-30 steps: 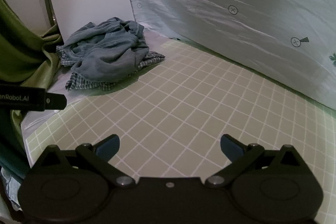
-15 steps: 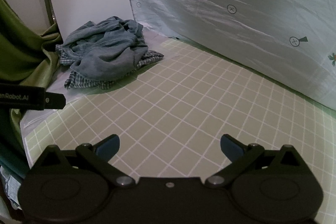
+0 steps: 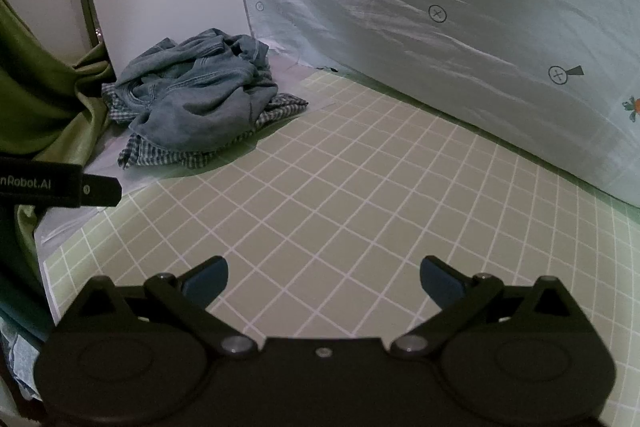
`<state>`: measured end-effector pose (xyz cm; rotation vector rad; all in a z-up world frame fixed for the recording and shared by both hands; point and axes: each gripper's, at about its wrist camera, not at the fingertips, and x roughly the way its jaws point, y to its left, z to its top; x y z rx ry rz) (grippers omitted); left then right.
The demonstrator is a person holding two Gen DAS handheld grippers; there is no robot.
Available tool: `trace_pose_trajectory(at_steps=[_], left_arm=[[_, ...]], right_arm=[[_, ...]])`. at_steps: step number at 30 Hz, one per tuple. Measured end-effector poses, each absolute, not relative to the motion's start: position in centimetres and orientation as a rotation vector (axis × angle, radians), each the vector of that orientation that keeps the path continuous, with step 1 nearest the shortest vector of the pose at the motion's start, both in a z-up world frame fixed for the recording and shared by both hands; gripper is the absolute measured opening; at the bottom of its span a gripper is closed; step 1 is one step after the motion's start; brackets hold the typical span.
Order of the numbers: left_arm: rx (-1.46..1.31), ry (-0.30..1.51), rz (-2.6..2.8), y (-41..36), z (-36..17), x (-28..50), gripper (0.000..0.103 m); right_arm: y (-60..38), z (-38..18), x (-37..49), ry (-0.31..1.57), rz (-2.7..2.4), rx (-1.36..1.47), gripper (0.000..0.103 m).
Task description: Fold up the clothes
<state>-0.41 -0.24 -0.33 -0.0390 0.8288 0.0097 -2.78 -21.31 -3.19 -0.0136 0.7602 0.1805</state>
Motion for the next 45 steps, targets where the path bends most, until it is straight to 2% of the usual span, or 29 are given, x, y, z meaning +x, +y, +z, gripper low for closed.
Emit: trace_pose_trajectory(at_steps=[16, 24, 31, 38, 41, 45], left_arm=[[-0.047, 0.849, 0.016, -0.2, -0.5, -0.1, 0.103], [-0.089, 0.866, 0.040, 0.2, -0.6, 0.8, 0.103], [-0.137, 0.870, 0.031, 1.1, -0.8, 4.4, 0.103], [-0.176, 0.857, 0.027, 3.7, -1.0, 11.0, 0.102], [-0.207, 0.853, 0.065, 5.6, -1.2, 15.3, 0.099], [-0.246, 0.851, 0.132, 8.2, -1.7, 21.7, 0.081]], right_arm=[[-21.4, -3.3, -2.6, 0.780, 0.182, -0.019, 0.103], [-21.3, -3.8, -1.4, 0.847, 0.186, -0.027, 0.103], [-20.7, -3.3, 2.2, 0.841, 0.106, -0.107, 0.103], [-20.7, -2.5, 8.7, 0.786, 0.143, -0.054, 0.102], [-20.2, -2.5, 12.4, 0.755, 0.168, -0.050, 0.097], [-18.2, -2.7, 18.2, 0.730, 0.211, 0.001, 0.090]])
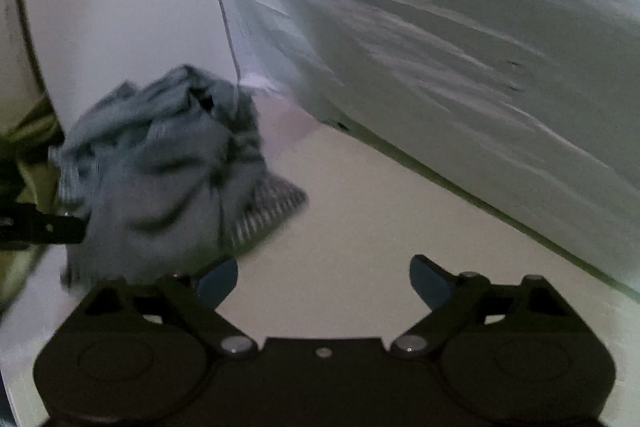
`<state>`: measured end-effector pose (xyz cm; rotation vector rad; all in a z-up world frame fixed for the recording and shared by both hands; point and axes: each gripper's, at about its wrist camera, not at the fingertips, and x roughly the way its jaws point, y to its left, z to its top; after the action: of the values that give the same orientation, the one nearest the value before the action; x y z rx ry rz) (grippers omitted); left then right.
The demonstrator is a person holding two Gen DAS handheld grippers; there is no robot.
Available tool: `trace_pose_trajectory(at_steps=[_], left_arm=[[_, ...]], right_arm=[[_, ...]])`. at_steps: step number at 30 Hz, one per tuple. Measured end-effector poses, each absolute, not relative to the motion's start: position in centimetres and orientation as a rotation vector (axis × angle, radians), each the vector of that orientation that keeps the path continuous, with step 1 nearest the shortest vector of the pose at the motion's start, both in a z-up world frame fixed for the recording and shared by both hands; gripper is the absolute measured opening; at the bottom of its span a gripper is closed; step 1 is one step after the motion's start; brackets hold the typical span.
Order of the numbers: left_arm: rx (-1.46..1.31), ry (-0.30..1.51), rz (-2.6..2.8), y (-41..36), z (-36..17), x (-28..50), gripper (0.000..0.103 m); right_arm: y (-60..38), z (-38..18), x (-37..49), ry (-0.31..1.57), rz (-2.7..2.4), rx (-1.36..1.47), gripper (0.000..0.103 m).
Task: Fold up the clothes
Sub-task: 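Grasp the blue jeans in the clothes heap with both grippers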
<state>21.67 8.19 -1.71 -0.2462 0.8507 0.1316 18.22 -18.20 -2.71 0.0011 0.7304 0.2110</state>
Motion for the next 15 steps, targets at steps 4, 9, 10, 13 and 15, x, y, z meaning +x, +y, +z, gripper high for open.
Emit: trace_pose_trajectory(at_steps=[4, 9, 10, 13, 15], left_arm=[[-0.308, 0.858, 0.251, 11.1, -2.9, 27.4, 0.071], [-0.408, 0.856, 0.365, 14.7, -4.2, 31.7, 0.054], [-0.430, 0.848, 0.369, 15.3, -4.3, 32.2, 0.054], [-0.496, 0.823, 0.383, 16.9, -4.6, 33.7, 0.055], [-0.530, 0.817, 0.385, 17.4, -4.8, 34.6, 0.064]], right_arm=[[-15.5, -3.8, 24.9, 0.745, 0.265, 0.059, 0.071], [-12.3, -5.5, 32.7, 0.779, 0.353, 0.149, 0.046], [-11.8, -5.8, 34.0, 0.785, 0.374, 0.167, 0.045], [-10.1, -6.8, 36.7, 0.796, 0.428, 0.223, 0.045], [-8.9, -7.7, 38.4, 0.816, 0.449, 0.255, 0.045]])
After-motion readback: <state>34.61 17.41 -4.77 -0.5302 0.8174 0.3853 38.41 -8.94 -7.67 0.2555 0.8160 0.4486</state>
